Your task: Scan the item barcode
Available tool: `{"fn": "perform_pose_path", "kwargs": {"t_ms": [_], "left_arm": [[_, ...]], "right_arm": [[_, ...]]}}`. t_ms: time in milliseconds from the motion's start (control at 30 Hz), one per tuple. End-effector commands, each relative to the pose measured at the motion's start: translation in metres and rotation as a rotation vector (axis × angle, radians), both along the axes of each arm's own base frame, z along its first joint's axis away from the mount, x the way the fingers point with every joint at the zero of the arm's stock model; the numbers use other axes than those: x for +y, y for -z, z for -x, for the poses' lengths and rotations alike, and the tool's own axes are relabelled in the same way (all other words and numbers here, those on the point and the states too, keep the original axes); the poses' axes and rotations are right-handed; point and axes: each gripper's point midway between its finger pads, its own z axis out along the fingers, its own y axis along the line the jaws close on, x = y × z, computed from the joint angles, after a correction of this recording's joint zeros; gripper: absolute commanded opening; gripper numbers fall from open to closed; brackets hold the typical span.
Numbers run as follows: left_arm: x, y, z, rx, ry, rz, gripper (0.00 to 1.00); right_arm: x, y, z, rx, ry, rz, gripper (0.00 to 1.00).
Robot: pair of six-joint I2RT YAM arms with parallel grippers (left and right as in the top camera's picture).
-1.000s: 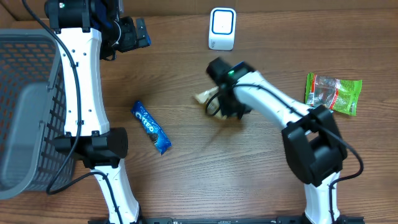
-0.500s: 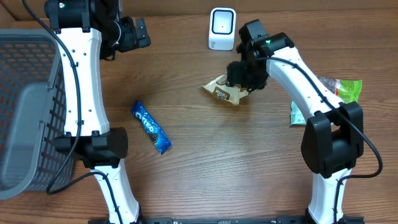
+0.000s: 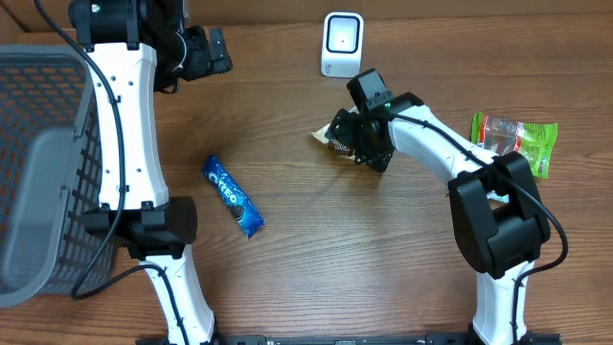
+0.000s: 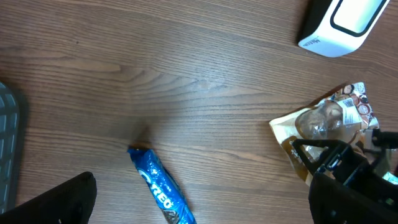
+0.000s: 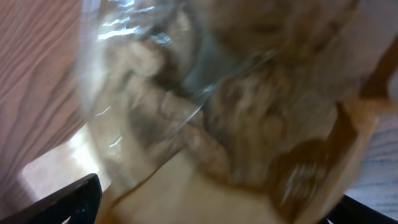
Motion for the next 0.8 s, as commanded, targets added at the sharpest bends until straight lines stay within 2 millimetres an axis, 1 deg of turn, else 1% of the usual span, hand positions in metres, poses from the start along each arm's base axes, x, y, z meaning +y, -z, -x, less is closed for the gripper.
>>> {"fn": "perform_pose_path", "kwargs": {"t_ms": [0, 33, 67, 100, 133, 267, 333, 400, 433, 500, 533, 567, 600, 633, 700, 767], "left_arm": [[-0.001, -0.005, -0.001, -0.015, -0.010, 0.002, 1.00], [-0.001, -0.005, -0.001, -0.015, -0.010, 0.002, 1.00], [-0.001, -0.005, -0.001, -0.015, -0.010, 0.002, 1.00], [-0.001, -0.005, -0.001, -0.015, -0.010, 0.002, 1.00], [-0.001, -0.005, -0.001, -0.015, -0.010, 0.002, 1.00], [-0.001, -0.005, -0.001, -0.015, -0.010, 0.002, 1.00], [-0.001, -0.005, -0.001, -0.015, -0.010, 0.002, 1.00], [-0.001, -0.005, -0.001, -0.015, -0.010, 0.002, 1.00], [-0.001, -0.005, -0.001, -0.015, -0.010, 0.002, 1.00], [-0.001, -0.005, -0.001, -0.015, -0.010, 0.002, 1.00], [-0.001, -0.005, -0.001, -0.015, -0.010, 0.002, 1.00], [-0.001, -0.005, -0.001, -0.015, -0.010, 0.002, 1.00], [-0.001, -0.005, -0.001, -0.015, -0.010, 0.002, 1.00], [-0.001, -0.005, -0.001, -0.015, -0.010, 0.002, 1.00], [-0.001, -0.005, -0.001, -0.015, -0.010, 0.002, 1.00], [-0.001, -0.005, -0.001, -0.015, -0.010, 0.002, 0.99]], "right_arm": [[-0.008, 0.002, 0.000, 0.009, 0.075, 0.009, 0.90], [-0.007, 0.002, 0.002, 0.008, 0.051, 0.006, 0.79], [-0.002, -0.001, 0.004, 0.004, -0.008, -0.011, 0.70], [0.004, -0.003, 0.007, -0.002, -0.082, -0.034, 0.59], [0.010, -0.006, 0.011, -0.008, -0.170, -0.059, 0.51], [0.022, -0.020, 0.027, -0.033, -0.475, -0.128, 0.42], [0.017, -0.023, 0.037, -0.041, -0.617, -0.121, 0.41], [0.002, -0.021, 0.048, -0.044, -0.788, -0.059, 0.41], [-0.011, -0.016, 0.052, -0.034, -0.859, 0.006, 0.43], [-0.037, -0.009, 0.054, -0.008, -0.959, 0.139, 0.54], [-0.050, -0.007, 0.052, 0.004, -0.983, 0.207, 0.60], [-0.064, -0.005, 0.047, 0.013, -0.978, 0.284, 0.71], [-0.073, -0.005, 0.042, 0.015, -0.968, 0.333, 0.79], [-0.077, -0.007, 0.038, 0.013, -0.952, 0.350, 0.86], [-0.078, -0.012, 0.031, 0.001, -0.896, 0.326, 0.95], [-0.072, -0.020, 0.026, -0.020, -0.852, 0.243, 0.97]]}}
